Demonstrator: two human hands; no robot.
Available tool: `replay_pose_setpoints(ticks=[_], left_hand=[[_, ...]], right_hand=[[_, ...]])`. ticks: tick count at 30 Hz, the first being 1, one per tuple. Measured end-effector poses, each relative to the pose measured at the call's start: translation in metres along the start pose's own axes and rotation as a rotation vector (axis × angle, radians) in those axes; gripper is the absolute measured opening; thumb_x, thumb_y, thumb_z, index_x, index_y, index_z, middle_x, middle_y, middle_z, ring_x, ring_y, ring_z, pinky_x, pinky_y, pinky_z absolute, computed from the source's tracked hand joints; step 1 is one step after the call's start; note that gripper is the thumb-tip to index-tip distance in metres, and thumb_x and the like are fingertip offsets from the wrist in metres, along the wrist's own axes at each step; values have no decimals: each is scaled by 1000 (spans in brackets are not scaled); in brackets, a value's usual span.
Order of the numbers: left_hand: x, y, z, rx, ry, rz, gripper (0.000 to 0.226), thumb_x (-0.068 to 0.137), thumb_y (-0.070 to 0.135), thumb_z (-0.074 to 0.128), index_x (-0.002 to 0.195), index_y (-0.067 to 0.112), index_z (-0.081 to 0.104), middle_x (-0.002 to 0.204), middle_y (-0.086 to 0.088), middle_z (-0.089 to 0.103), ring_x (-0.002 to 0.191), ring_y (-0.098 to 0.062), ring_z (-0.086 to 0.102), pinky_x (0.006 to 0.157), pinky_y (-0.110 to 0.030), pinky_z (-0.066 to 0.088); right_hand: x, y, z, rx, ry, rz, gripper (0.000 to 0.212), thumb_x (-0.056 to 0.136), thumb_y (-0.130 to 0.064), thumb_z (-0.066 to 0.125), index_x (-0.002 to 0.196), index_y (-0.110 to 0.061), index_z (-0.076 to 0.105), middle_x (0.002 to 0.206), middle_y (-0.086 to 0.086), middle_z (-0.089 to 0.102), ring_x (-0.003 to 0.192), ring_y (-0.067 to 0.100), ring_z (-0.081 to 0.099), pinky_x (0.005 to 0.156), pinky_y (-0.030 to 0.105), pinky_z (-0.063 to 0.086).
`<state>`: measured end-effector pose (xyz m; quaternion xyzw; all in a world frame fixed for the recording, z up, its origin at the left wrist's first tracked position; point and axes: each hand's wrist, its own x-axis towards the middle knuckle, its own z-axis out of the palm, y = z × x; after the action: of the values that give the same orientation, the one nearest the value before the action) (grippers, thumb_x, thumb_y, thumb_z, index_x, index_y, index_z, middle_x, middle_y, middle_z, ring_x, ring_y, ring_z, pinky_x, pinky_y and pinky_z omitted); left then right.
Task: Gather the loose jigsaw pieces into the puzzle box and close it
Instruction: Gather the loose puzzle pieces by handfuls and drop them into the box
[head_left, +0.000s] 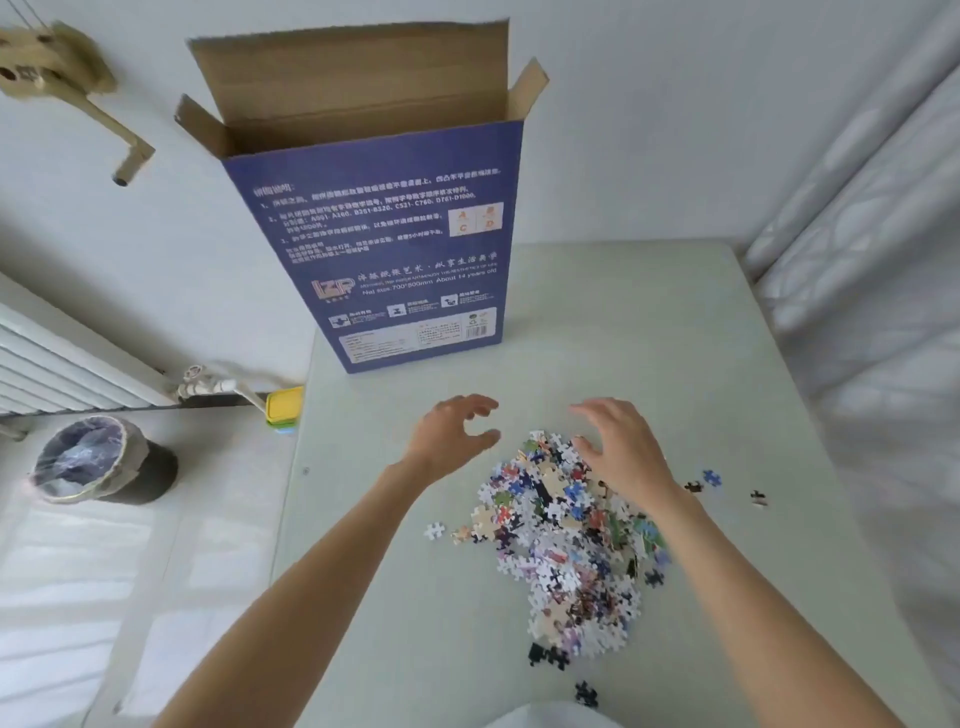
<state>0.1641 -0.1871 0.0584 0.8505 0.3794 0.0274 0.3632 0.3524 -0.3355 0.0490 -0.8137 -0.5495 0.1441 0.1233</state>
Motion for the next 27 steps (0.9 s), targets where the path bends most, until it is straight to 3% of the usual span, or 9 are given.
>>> replay_pose_setpoints(ticks=[3,6,9,12,18,21,24,27], left_hand=[[7,-2,48,88,-284,-90,76,77,42,71,141,25,33,140,-6,42,125,-22,41,105,-38,38],[8,0,83,180,-366,-156,109,68,47,77,149,24,8,147,-9,23,133,-28,25,106,-44,35],[5,2,107,308,-392,-147,124,58,48,83,148,27,-1,141,-9,24,127,-27,26,100,-45,42],[-1,3,119,340,-333,-118,120,58,42,84,147,27,5,133,-6,29,118,-22,31,94,-39,45],[-3,1,122,159,-290,-160,95,64,29,83,141,25,28,129,-5,38,114,-20,44,100,-30,38],[-1,1,118,121,-270,-173,77,69,27,80,133,23,38,123,-4,47,107,-19,51,95,-28,41],[2,2,113,116,-237,-179,58,75,25,76,125,20,48,116,-4,57,103,-18,55,88,-24,41],[2,4,109,95,-228,-187,47,78,23,74,120,19,55,112,-3,62,102,-19,58,87,-23,41]], right_hand=[[-18,30,26,-6,-232,222,76,82,-49,61,144,-28,24,153,5,18,140,27,16,114,50,17],[-22,43,46,23,-364,366,103,69,-64,66,146,-37,3,156,5,-3,142,35,-2,110,62,6],[-18,42,61,75,-458,397,119,59,-68,70,145,-41,-9,156,8,-8,141,41,-7,109,64,6],[-15,29,70,-38,-462,294,118,61,-64,72,146,-37,-5,155,12,1,140,43,4,110,58,16],[-15,24,76,30,-356,211,83,71,-44,75,139,-28,30,136,8,35,120,29,39,95,37,41],[-14,26,74,90,-324,212,72,72,-39,75,133,-26,39,130,4,43,115,25,46,92,35,45],[-11,28,66,159,-259,198,58,76,-22,74,128,-23,47,125,1,51,112,19,52,93,31,45],[-10,28,59,195,-224,194,53,79,-21,71,127,-17,50,127,2,55,114,18,54,97,32,44]])
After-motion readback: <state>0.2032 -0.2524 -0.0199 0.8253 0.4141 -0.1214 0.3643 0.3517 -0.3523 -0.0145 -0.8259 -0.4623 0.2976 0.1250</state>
